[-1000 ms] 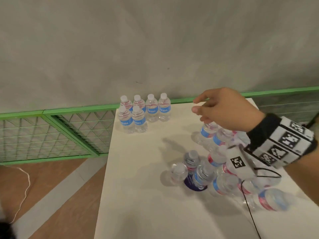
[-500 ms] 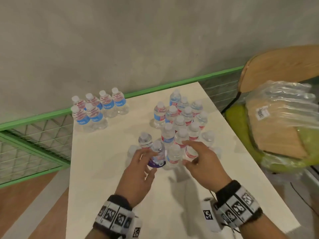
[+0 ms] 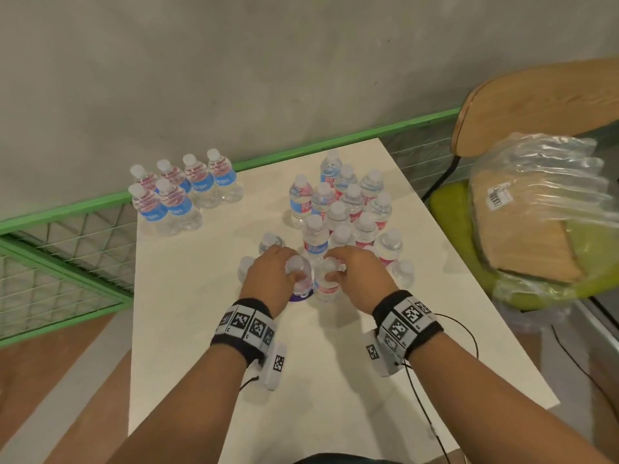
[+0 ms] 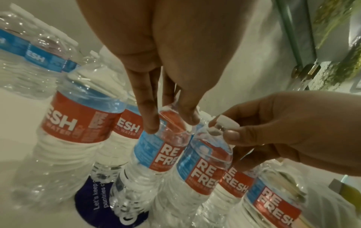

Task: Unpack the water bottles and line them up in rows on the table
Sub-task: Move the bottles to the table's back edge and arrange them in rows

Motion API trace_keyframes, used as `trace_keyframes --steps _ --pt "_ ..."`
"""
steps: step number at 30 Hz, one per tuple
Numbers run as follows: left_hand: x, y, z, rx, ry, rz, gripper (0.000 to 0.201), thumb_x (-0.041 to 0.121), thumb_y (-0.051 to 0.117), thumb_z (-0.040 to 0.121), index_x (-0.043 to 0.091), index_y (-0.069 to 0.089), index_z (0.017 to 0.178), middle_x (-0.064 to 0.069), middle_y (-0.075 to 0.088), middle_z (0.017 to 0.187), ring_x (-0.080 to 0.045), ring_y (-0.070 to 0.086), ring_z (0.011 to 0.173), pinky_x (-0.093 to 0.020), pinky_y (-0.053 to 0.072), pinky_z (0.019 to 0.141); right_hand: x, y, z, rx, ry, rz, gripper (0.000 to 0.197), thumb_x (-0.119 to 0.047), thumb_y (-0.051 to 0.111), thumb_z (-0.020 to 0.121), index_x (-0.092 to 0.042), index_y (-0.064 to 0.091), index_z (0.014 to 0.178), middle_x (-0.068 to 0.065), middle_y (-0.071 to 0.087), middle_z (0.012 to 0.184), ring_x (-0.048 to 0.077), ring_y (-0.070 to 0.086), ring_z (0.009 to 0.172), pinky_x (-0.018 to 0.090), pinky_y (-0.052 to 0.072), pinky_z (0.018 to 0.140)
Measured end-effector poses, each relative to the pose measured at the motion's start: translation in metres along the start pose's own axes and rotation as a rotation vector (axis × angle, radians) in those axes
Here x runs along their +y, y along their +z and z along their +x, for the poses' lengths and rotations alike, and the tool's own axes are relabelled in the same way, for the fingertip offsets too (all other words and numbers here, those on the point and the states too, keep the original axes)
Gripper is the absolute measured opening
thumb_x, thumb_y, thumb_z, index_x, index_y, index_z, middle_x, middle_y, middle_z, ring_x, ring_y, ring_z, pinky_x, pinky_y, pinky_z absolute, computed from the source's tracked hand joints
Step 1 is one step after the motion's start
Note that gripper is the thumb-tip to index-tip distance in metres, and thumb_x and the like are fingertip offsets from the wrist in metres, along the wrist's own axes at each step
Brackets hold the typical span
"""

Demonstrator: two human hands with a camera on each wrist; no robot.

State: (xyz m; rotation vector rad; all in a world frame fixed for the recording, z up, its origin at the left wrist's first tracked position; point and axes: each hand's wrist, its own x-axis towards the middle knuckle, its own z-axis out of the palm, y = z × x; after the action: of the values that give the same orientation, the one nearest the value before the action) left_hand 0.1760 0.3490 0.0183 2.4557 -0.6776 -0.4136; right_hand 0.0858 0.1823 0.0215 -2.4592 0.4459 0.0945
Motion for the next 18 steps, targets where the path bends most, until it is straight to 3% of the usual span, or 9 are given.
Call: trace_keyframes --steps 4,7,10,15,18 --pt "0.0 -0.019 -0.013 -0.001 0.02 -0.069 0.023 0.026 0.07 0.083 0.023 0.069 0.106 0.003 0.065 0.108 -0.019 0.06 0.094 -0.028 0.042 0.08 -0.008 -0.016 -0.01 0.014 -0.021 -0.007 0.028 -0.023 0.069 0.082 -0.023 0.067 0.11 -0.001 0.069 0.107 0.021 0.062 0.096 0.034 0.049 0.083" --pt "0.006 -0.049 -0.026 0.052 0.063 -0.104 0.023 0.034 0.074 0.081 0.025 0.07 0.102 0.007 0.066 0.099 -0.014 0.058 0.075 -0.033 0.049 0.078 -0.026 -0.043 -0.018 0.045 -0.068 0.0 0.028 -0.029 0.072 0.082 -0.026 0.068 0.109 -0.007 0.069 0.105 0.012 0.06 0.083 0.033 0.05 0.079" --pt "0.012 -0.089 -0.037 0.137 0.137 -0.121 0.022 0.04 0.074 0.08 0.031 0.07 0.1 0.015 0.062 0.091 -0.007 0.057 0.065 -0.025 0.049 0.07 -0.054 -0.076 -0.023 0.062 -0.137 0.017 0.029 -0.035 0.072 0.082 -0.03 0.067 0.111 -0.015 0.066 0.1 -0.002 0.055 0.072 0.024 0.048 0.075" --pt "0.018 -0.158 -0.038 0.334 0.19 -0.12 0.016 0.041 0.071 0.083 0.034 0.067 0.097 0.022 0.062 0.094 -0.007 0.058 0.07 -0.017 0.045 0.066 -0.111 -0.121 -0.011 0.116 -0.25 0.032 0.026 -0.04 0.07 0.084 -0.034 0.067 0.11 -0.022 0.063 0.096 0.002 0.063 0.07 0.005 0.042 0.068" --pt "0.009 -0.188 -0.023 0.468 0.201 -0.083 0.02 0.037 0.073 0.082 0.033 0.068 0.101 0.021 0.061 0.091 -0.01 0.06 0.069 -0.024 0.048 0.068 -0.137 -0.132 0.016 0.163 -0.303 0.062 0.023 -0.04 0.071 0.083 -0.033 0.068 0.105 -0.025 0.061 0.083 0.004 0.063 0.066 0.004 0.04 0.063"
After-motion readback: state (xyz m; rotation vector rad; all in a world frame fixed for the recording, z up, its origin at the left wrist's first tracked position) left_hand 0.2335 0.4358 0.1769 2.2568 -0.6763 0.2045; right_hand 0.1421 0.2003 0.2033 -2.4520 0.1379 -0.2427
